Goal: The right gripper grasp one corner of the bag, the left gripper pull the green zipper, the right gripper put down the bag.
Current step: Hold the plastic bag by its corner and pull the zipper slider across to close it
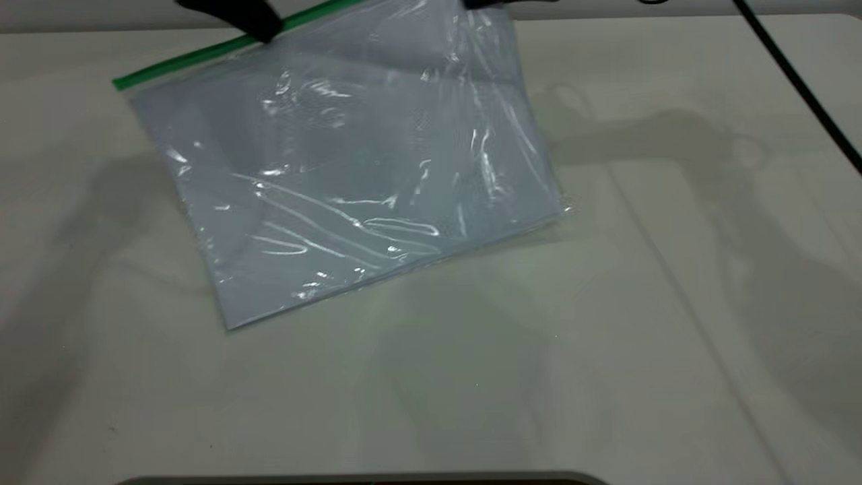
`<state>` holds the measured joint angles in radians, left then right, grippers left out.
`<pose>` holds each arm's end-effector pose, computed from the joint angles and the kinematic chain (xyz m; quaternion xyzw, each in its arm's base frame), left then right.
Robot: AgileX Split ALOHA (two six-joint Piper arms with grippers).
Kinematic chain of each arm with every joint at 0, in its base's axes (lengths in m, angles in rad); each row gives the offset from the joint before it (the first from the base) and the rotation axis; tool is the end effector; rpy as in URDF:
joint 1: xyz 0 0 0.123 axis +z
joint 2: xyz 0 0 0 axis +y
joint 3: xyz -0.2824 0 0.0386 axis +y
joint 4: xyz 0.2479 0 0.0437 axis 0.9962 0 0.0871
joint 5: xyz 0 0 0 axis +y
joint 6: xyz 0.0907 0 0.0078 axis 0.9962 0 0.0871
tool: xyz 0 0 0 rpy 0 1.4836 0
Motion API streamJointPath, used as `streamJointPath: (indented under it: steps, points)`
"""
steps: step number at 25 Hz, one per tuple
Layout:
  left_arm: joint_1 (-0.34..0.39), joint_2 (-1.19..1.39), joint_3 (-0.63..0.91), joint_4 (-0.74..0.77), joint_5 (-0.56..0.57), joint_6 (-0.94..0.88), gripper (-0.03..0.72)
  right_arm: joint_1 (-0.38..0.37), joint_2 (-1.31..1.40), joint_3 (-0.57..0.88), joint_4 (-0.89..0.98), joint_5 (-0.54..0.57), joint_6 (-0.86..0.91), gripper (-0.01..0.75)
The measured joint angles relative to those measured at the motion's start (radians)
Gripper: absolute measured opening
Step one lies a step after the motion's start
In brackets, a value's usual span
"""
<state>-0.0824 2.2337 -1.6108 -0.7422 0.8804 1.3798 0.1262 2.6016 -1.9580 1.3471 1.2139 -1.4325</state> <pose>0.4489 -0.0847 0.1386 0.4651 0.8310 -0.1928 0.2366 0.4890 0.1459 0.0885 -0.3509 0.7466 0.4919 0.2784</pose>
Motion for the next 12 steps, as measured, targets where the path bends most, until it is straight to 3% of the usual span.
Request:
streamJointPath:
  steps: [12]
  points:
    - [0.077,0.000,0.000,0.089,0.055,-0.095,0.053,-0.037,0.000,0.000,-0.045,-0.044,0.054,0.033]
